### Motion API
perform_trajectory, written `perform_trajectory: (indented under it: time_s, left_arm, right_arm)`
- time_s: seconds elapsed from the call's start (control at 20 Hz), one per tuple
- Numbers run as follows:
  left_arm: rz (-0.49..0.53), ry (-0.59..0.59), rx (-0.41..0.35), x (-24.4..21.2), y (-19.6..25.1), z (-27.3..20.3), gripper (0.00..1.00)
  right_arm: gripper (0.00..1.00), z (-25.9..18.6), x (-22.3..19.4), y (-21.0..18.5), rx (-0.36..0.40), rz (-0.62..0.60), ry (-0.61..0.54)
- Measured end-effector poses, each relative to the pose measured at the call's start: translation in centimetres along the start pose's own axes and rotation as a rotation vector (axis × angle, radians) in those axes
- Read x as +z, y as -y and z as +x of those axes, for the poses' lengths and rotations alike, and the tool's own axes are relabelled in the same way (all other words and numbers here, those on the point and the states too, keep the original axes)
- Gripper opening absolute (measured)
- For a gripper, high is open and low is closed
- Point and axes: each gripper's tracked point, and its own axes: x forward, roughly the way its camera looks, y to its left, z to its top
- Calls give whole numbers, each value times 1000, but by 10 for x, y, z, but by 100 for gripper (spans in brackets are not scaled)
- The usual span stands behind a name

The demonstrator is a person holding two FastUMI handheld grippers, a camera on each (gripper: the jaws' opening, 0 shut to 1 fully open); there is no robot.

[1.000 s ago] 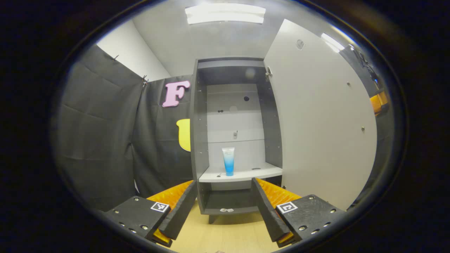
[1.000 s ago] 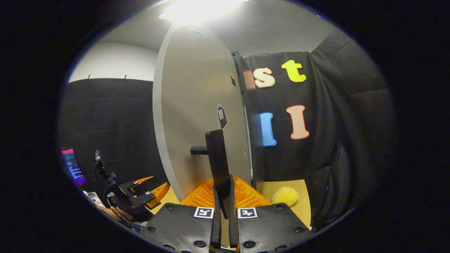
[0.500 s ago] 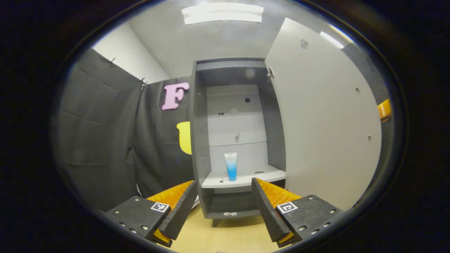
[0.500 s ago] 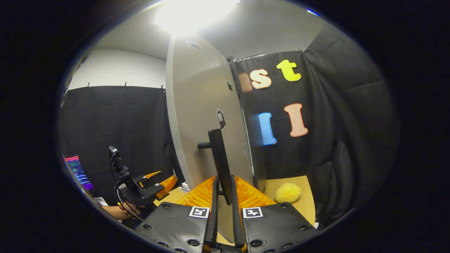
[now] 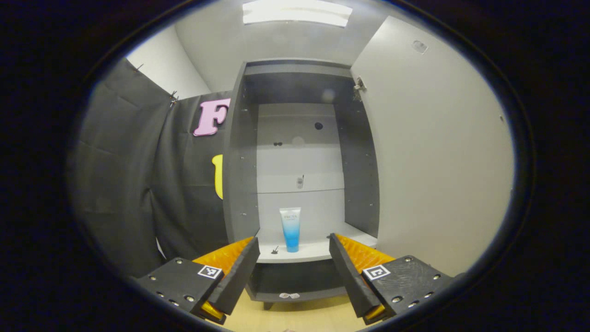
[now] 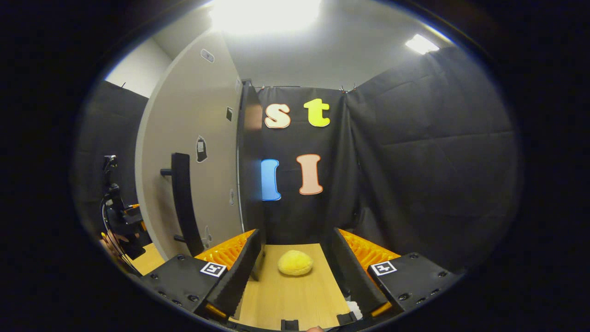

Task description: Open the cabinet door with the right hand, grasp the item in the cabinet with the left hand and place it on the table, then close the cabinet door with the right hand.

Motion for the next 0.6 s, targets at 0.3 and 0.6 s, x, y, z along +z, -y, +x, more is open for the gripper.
perform_trajectory:
  time_s: [0.3,0.6]
  left_arm:
    - [11,-18,-39,-9,-11,71,95]
    - [-8,-76,-84,-40,-13,129,95]
  right_arm:
    - [98,24,-17,8,-90,13,-36]
    - [98,43,-34,15,-186,31,-79]
